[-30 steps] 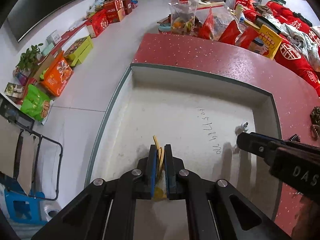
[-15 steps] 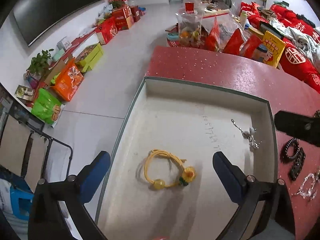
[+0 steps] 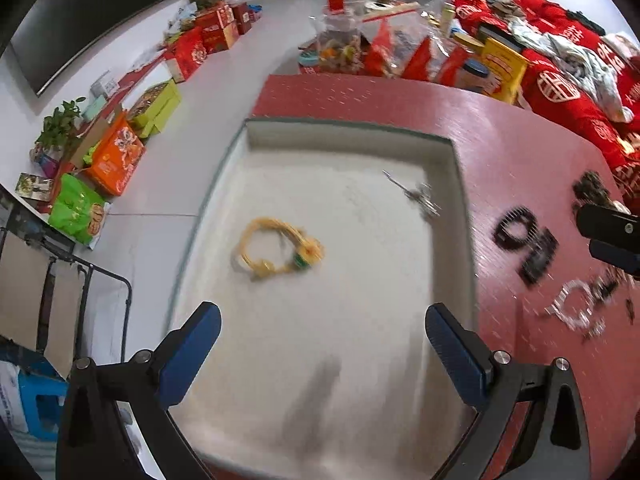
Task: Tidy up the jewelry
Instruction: 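Open both grippers to drop the bracelet and charm chain into the tray, then grasp the black rhinestone hair clip with the left gripper while the right gripper grasps the silver star clip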
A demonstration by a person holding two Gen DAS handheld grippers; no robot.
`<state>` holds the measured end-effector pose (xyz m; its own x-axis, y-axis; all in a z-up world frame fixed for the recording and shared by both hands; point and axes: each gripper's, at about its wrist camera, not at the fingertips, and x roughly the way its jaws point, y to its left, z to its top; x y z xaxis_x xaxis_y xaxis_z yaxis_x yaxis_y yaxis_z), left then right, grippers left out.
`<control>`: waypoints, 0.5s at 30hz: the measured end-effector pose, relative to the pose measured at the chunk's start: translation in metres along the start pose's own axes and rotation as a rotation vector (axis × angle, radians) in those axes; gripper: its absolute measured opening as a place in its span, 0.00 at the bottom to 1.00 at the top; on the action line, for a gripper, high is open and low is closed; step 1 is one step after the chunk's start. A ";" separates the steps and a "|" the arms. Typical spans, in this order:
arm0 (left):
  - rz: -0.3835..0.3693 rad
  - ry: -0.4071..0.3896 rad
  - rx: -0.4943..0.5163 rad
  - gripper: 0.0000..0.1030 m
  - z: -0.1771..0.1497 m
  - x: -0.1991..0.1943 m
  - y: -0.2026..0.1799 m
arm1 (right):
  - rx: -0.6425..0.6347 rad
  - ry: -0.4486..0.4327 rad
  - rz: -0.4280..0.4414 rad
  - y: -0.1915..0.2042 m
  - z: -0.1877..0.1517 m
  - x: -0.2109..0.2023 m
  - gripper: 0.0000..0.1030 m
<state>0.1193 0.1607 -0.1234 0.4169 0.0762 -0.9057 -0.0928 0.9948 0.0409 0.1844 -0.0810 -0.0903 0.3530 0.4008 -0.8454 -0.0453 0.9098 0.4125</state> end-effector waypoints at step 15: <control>-0.114 0.003 0.111 0.99 -0.044 -0.047 -0.092 | 0.106 0.043 -0.157 -0.107 -0.076 -0.062 0.84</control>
<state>0.0685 0.0631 -0.1033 0.4163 -0.0376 -0.9084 0.0551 0.9984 -0.0161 0.0967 -0.1945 -0.1078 0.3071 0.2610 -0.9152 0.1067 0.9461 0.3057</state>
